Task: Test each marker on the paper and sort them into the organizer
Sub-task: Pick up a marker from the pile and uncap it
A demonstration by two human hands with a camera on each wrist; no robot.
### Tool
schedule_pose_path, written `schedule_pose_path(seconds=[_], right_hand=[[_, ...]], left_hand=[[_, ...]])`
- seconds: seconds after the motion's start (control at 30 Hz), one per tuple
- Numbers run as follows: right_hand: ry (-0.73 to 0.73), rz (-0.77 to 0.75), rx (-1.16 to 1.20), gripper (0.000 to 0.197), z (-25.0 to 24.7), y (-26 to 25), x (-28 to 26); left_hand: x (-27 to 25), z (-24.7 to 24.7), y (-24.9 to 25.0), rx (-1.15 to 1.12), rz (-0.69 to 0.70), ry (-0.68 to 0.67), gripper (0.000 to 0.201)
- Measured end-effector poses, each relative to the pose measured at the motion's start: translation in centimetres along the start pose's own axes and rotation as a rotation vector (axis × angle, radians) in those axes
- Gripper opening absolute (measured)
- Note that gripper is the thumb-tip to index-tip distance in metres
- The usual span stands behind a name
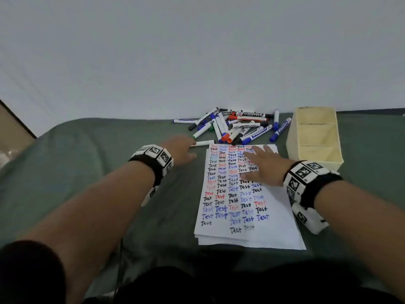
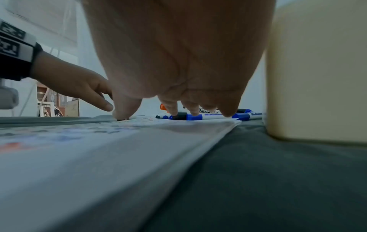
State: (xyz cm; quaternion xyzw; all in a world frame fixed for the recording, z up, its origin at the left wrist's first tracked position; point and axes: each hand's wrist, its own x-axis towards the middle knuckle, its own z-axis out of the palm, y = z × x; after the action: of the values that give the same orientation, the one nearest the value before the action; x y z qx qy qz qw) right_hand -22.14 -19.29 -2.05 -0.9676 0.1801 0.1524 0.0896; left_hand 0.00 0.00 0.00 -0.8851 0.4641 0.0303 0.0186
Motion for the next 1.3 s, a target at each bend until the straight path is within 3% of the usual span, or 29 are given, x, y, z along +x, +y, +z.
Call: schedule_pose_path(seconds=[0.5,0.7,0.87,1.03,1.17,1.3], right_hand=[[-0.073,-0.010,-0.026,0.094,1.6,0.8,1.2],[-0.075,-0.009,-0.030,0.093,1.5,0.7,1.1],[-0.066,-0.017,-0.020,0.093,1.5,0.8,1.2],[-0.054,-0.020,-0.012,0.093,1.3,0.6,1.0],[0.026,-0.028,0.053,0.093,0.7,0.2,0.4],[0.205,-0.075,0.165,0.091,0.0,-0.2,-0.5]], left_hand=[[3.1,2.6,-0.9,0.161,-0.052,0.038,0.050],[2.4,2.6,-0.7,-0.011,-0.104,0.071,0.033],[1.9,2.2,-0.8,0.055,-0.094,0.036,0.047],[1.4,1.6,-0.9,0.062,-0.074,-0.031,0.024],[0.3,1.9,-0.6,-0.072,-0.085,0.069,0.012],[-0.5,1.5,1.0,-0.136,0.018,0.155,0.009]])
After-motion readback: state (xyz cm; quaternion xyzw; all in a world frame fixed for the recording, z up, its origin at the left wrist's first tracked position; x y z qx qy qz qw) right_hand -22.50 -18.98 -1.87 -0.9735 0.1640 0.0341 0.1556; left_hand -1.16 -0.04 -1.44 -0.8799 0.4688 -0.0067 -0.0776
